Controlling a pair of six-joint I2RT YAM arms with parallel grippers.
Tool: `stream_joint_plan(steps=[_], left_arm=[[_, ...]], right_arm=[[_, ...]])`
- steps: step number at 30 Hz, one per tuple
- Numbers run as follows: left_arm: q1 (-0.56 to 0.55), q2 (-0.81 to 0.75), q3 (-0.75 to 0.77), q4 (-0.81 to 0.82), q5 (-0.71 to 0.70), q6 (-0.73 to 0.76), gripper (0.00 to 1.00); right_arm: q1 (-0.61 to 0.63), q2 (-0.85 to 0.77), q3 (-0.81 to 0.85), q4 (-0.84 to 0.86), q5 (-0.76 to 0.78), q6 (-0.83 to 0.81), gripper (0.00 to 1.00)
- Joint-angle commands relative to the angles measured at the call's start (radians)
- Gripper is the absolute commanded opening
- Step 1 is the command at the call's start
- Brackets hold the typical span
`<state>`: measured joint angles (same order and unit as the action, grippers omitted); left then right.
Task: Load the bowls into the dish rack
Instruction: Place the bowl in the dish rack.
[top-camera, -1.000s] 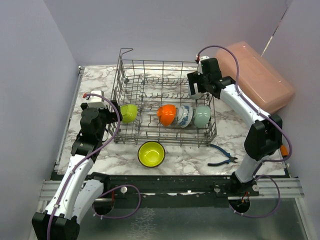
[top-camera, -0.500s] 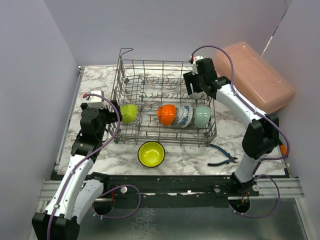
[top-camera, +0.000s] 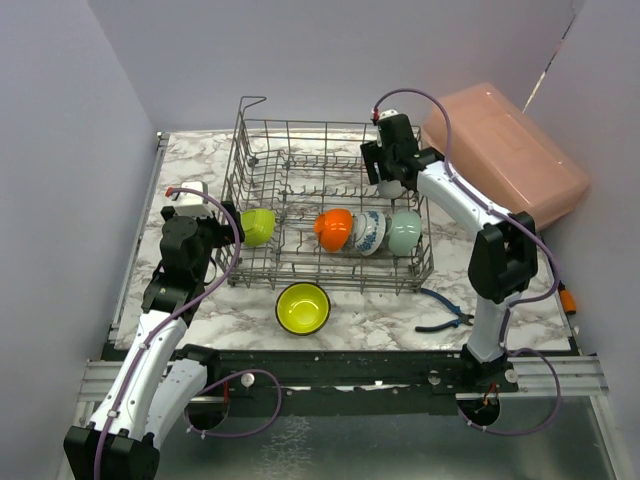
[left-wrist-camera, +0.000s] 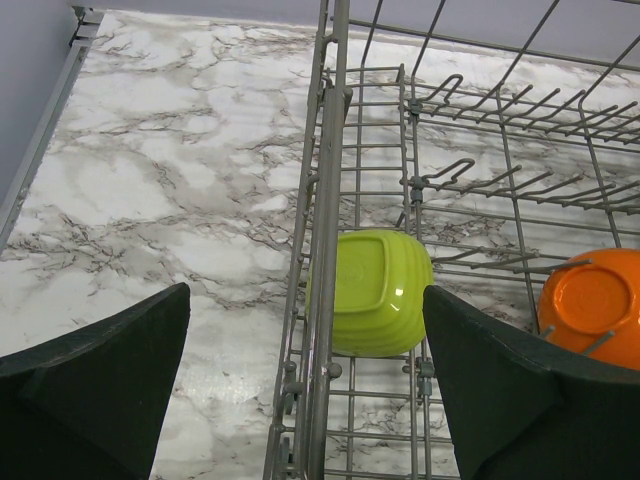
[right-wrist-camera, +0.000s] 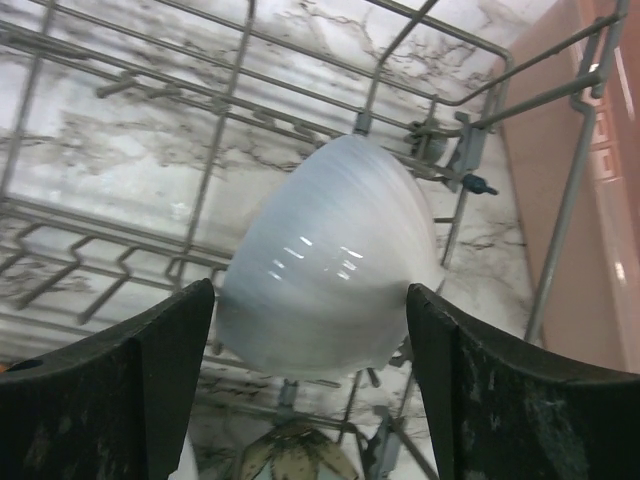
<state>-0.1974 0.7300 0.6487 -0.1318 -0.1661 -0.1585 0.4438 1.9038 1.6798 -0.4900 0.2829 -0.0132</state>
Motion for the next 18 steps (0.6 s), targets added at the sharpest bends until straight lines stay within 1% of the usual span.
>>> stream_joint_plan(steps=[1,6,7,10,13,18], left_arm=[[0.006,-0.003,-0.024,-0.043,0.026,0.024,0.99],[0.006,-0.004,-0.023,-0.042,0.028,0.024,0.99],[0.006,-0.004,-0.023,-0.043,0.028,0.024,0.99],[0.006,-0.003,-0.023,-0.043,0.029,0.025,0.99],[0.005,-0.004,-0.023,-0.043,0.030,0.024,0.99],[0.006,-0.005,-0.022,-0.042,0.031,0.023,0.99]], right_arm=[[0.006,0.065,0.041,-0.004,0.102,0.009,0.81],[0.006,0.096,0.064,-0.030,0.158,0.004,0.79],[0.006,0.093,0.062,-0.032,0.168,0.005,0.77],[0.006,0.070,0.040,-0.030,0.202,0.000,0.68],[0.001,0.044,0.014,-0.031,0.232,-0.004,0.67],[-0.022,0.017,-0.020,-0.036,0.229,0.003,0.67]])
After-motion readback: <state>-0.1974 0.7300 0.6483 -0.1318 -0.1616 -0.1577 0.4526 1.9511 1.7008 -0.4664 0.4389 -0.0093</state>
